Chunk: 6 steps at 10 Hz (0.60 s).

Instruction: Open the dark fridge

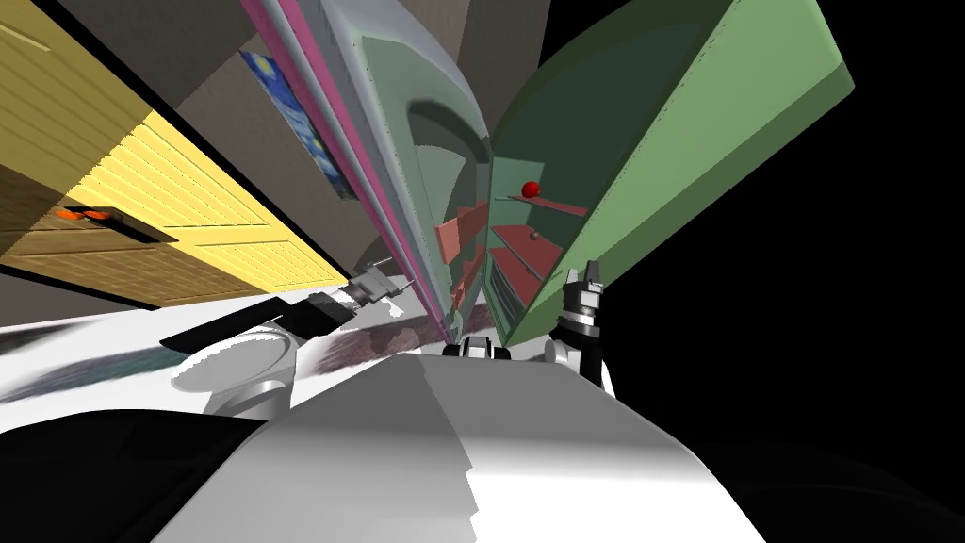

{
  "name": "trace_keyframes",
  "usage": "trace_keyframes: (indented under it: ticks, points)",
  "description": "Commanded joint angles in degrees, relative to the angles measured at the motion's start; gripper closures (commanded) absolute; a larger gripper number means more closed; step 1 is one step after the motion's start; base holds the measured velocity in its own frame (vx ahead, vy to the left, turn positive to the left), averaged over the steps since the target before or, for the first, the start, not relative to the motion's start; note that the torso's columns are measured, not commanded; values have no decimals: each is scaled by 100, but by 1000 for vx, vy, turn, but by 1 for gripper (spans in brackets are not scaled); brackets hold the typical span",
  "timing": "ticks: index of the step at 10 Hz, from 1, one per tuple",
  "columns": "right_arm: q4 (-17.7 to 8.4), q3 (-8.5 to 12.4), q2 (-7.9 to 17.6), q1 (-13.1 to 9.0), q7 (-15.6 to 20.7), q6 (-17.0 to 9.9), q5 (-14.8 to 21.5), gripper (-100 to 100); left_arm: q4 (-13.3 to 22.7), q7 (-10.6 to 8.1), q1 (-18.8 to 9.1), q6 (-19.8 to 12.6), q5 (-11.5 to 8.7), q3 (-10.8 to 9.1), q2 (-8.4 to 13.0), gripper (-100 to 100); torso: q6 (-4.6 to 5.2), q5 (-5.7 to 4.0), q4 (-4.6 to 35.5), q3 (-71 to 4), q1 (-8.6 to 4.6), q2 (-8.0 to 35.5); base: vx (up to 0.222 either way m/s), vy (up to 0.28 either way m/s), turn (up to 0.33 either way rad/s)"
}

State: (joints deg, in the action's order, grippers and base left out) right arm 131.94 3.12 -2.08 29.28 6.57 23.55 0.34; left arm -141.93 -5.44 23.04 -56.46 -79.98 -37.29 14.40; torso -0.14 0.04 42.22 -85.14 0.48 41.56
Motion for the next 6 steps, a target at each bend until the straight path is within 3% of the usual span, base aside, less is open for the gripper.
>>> trace_keyframes:
  ticks: [1, 6]
  points:
    - [5, 44, -10, 16, 10, 5, -7, 0, 108, -14, -53, -116, -220, -36, 65, -100, -24, 9, -14, -3, 14, -7, 22, 108, -23]
    - [28, 285, -64, 101, 59, 33, -45, 0, -392, -35, 1, -329, -544, -154, 130, -100, -55, 23, -17, 9, 35, 3, 16, 52, -1]
